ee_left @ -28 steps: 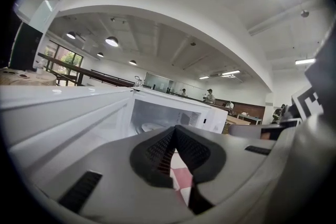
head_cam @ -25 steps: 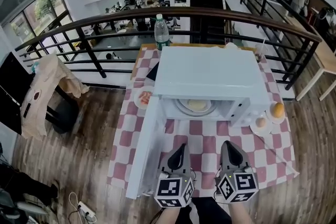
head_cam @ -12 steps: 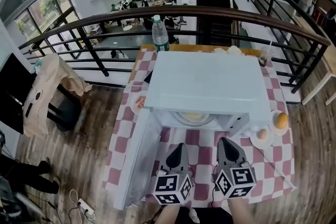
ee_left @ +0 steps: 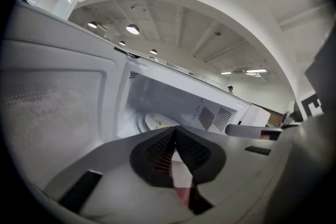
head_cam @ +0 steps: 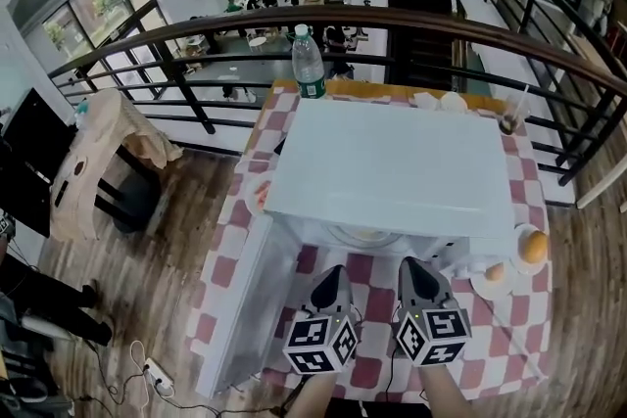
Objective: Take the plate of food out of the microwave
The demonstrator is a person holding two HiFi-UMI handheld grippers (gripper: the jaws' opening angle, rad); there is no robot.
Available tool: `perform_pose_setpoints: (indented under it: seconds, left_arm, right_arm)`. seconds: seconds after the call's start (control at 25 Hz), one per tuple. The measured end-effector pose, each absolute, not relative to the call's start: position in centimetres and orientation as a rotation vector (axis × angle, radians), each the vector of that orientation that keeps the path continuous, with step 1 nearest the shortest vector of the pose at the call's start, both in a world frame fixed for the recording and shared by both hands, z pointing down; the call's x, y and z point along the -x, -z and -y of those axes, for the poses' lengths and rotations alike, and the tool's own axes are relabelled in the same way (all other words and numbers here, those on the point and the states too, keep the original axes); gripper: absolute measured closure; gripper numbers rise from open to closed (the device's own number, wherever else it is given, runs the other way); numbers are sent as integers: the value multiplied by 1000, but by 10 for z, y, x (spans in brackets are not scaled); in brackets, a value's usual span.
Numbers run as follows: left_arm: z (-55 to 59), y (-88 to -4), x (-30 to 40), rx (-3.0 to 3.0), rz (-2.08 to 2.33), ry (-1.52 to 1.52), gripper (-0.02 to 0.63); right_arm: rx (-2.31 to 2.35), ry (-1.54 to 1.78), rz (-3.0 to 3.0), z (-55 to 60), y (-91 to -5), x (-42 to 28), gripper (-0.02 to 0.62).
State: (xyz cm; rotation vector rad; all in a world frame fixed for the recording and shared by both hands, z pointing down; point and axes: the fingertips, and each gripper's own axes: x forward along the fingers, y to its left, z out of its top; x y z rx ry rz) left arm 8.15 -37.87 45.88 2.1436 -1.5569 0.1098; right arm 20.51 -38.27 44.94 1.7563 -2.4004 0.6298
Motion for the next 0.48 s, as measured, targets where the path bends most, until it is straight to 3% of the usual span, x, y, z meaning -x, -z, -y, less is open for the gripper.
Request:
perform_pose_setpoints:
  seconds: [0.24, 0.32, 0.48]
  left_arm:
    - [391, -473, -77, -2101, 1561, -125, 601]
    - [395, -479, -76, -2083, 1554, -126, 601]
    - [404, -488, -78, -2075, 1541, -146, 600]
  right_arm:
    - [-1749, -696, 2393, 398, -464, -204, 604]
    - [-1751, -724, 2385, 403, -470, -205, 566]
    - [-1758, -739, 2363, 410, -481, -206, 565]
